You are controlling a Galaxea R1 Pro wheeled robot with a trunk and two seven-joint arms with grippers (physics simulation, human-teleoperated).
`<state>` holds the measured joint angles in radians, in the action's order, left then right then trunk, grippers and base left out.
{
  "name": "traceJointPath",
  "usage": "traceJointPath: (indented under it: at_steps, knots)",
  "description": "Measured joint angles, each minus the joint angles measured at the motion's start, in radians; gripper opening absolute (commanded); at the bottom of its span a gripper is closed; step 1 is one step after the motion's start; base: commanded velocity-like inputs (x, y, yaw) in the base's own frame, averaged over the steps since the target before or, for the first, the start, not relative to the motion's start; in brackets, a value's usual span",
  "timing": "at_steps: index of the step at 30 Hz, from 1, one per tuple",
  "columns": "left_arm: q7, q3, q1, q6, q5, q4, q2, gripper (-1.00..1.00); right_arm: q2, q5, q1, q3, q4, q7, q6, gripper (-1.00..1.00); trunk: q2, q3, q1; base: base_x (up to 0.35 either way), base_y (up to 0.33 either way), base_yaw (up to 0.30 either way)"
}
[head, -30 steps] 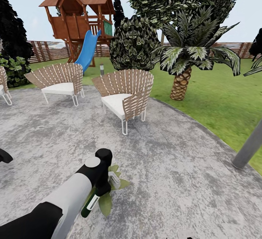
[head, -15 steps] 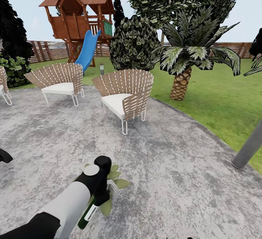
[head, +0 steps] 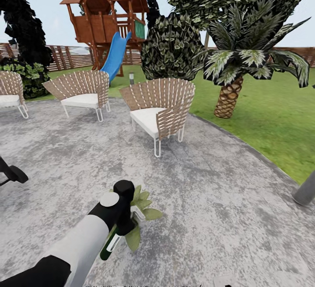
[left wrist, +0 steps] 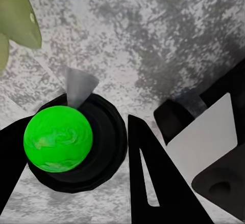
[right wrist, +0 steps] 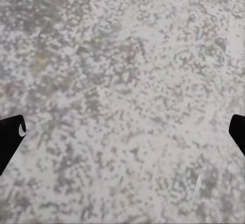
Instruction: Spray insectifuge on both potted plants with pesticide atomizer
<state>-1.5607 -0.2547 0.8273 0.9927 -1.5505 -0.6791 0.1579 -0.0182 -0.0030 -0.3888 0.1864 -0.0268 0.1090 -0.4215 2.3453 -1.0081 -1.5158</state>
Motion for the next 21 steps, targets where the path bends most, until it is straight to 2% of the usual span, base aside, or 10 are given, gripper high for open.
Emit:
traceJointPath:
  at_steps: [6, 10, 15, 18, 21]
  knots:
    - [0.0, 0.0, -0.006, 0.0, 0.01, 0.005, 0.004, -1.0, 0.0, 0.0, 0.0, 0.0, 0.0, 0.0, 0.0, 1.0, 0.0, -0.003, 0.0, 0.085, 0.0, 0.041]
    - [0.0, -0.003, -0.011, -0.001, 0.012, 0.015, 0.005, -1.0, 0.0, 0.0, 0.0, 0.0, -0.001, 0.0, 0.0, 1.0, 0.0, -0.003, 0.0, 0.271, 0.0, -0.167]
    - [0.0, -0.008, -0.009, -0.007, 0.011, 0.015, 0.01, -1.0, 0.0, 0.0, 0.0, 0.0, 0.0, 0.0, 0.0, 1.0, 0.0, -0.002, 0.0, 0.062, 0.0, -0.086]
    - [0.0, -0.034, 0.024, -0.012, 0.002, 0.01, 0.017, -1.0, 0.0, 0.0, 0.0, 0.0, 0.0, 0.0, 0.0, 1.0, 0.0, -0.002, 0.0, 0.005, 0.0, -0.006]
    - [0.0, -0.05, 0.087, -0.011, 0.003, 0.013, 0.017, -1.0, 0.0, 0.0, 0.0, 0.0, 0.0, 0.0, 0.0, 1.0, 0.0, -0.002, 0.0, 0.0, 0.0, 0.0]
